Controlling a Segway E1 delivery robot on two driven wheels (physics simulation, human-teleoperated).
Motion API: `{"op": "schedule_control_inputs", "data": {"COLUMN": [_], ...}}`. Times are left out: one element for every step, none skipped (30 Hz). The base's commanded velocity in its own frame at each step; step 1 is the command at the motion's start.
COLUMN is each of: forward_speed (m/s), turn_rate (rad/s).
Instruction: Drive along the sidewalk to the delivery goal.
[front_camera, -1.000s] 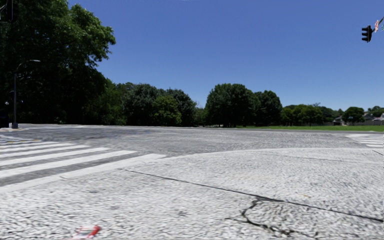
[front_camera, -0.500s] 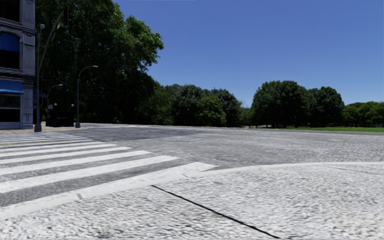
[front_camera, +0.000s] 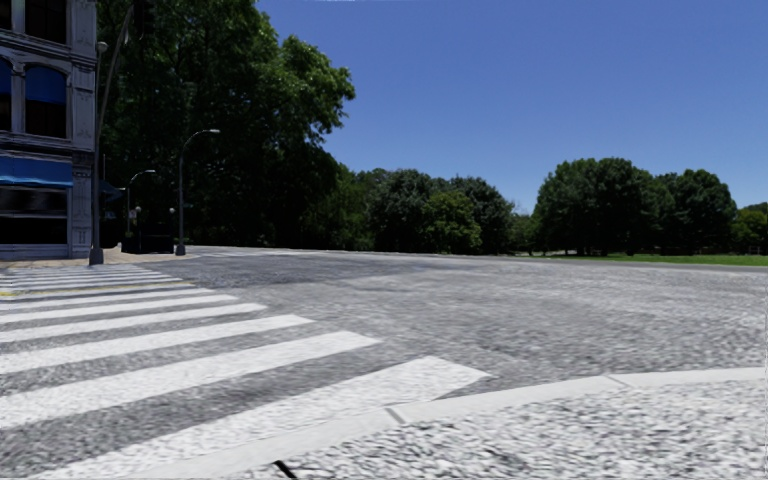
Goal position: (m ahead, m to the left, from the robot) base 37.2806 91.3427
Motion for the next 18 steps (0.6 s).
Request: {"op": "schedule_control_inputs", "data": {"forward_speed": [2.00, 2.00, 2.00, 2.00, 2.00, 2.00, 2.00, 2.00, 2.00, 2.00, 2.00, 2.00, 2.00, 2.00, 2.00, 2.00, 2.00, 2.00], "turn_rate": [1.20, 1.20, 1.20, 1.20, 1.20, 1.20, 1.20, 1.20, 1.20, 1.20, 1.20, 1.20, 1.20, 1.17, 0.05, 0.00, 0.00, 0.00]}}
